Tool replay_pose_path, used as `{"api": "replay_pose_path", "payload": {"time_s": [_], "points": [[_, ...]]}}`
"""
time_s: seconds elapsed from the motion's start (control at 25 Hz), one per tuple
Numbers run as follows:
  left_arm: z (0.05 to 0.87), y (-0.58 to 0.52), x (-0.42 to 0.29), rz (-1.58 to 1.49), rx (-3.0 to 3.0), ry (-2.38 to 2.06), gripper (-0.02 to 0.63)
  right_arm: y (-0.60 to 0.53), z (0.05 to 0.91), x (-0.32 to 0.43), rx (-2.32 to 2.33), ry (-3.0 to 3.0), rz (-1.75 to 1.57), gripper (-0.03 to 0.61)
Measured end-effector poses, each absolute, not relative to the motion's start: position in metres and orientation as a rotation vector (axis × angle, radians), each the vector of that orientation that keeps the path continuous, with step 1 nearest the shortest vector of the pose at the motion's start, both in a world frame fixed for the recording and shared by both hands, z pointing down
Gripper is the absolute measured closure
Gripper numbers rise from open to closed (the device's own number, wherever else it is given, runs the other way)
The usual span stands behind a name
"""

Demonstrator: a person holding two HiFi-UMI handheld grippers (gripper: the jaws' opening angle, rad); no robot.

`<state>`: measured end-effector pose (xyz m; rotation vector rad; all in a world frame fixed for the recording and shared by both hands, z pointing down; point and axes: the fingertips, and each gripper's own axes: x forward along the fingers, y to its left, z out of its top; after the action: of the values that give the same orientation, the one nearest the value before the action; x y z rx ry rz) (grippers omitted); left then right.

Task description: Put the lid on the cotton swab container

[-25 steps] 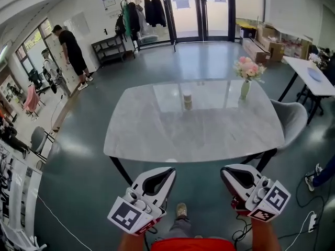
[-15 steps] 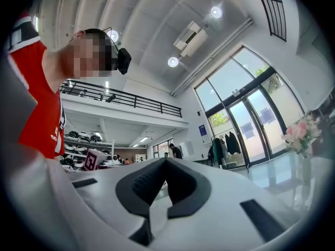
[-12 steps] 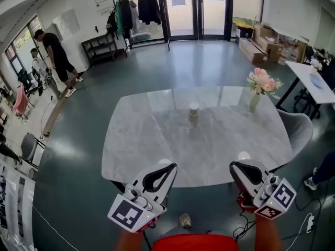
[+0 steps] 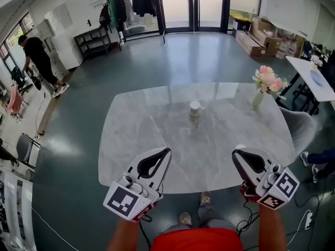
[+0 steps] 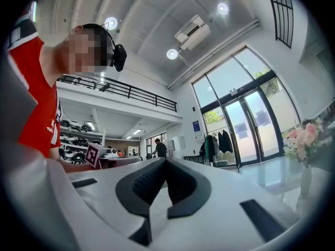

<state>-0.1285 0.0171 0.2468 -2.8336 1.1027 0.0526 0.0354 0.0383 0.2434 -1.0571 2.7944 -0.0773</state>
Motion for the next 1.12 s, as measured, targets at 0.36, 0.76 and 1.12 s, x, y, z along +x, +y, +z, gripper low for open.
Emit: {"api": "replay_pose_path", "payload": {"time_s": [0.36, 0.76, 1.12], "points": [[0.261, -0.048, -0.122, -0.022, -2.801, 1.167, 0.596, -0.036, 0.255, 0.043, -0.999, 2.801, -0.107, 0.574], [0.291, -0.138, -0.084, -0.122, -2.807, 1.256, 0.595, -0.142, 0.278, 0.082, -0.958, 2.859, -0.127, 0.574], [0.355, -0.214, -0.073, -0.311, -2.790, 1.283, 0.597, -0.219, 0.335, 0.077, -0.936, 2.981, -0.174, 0.574]]}}
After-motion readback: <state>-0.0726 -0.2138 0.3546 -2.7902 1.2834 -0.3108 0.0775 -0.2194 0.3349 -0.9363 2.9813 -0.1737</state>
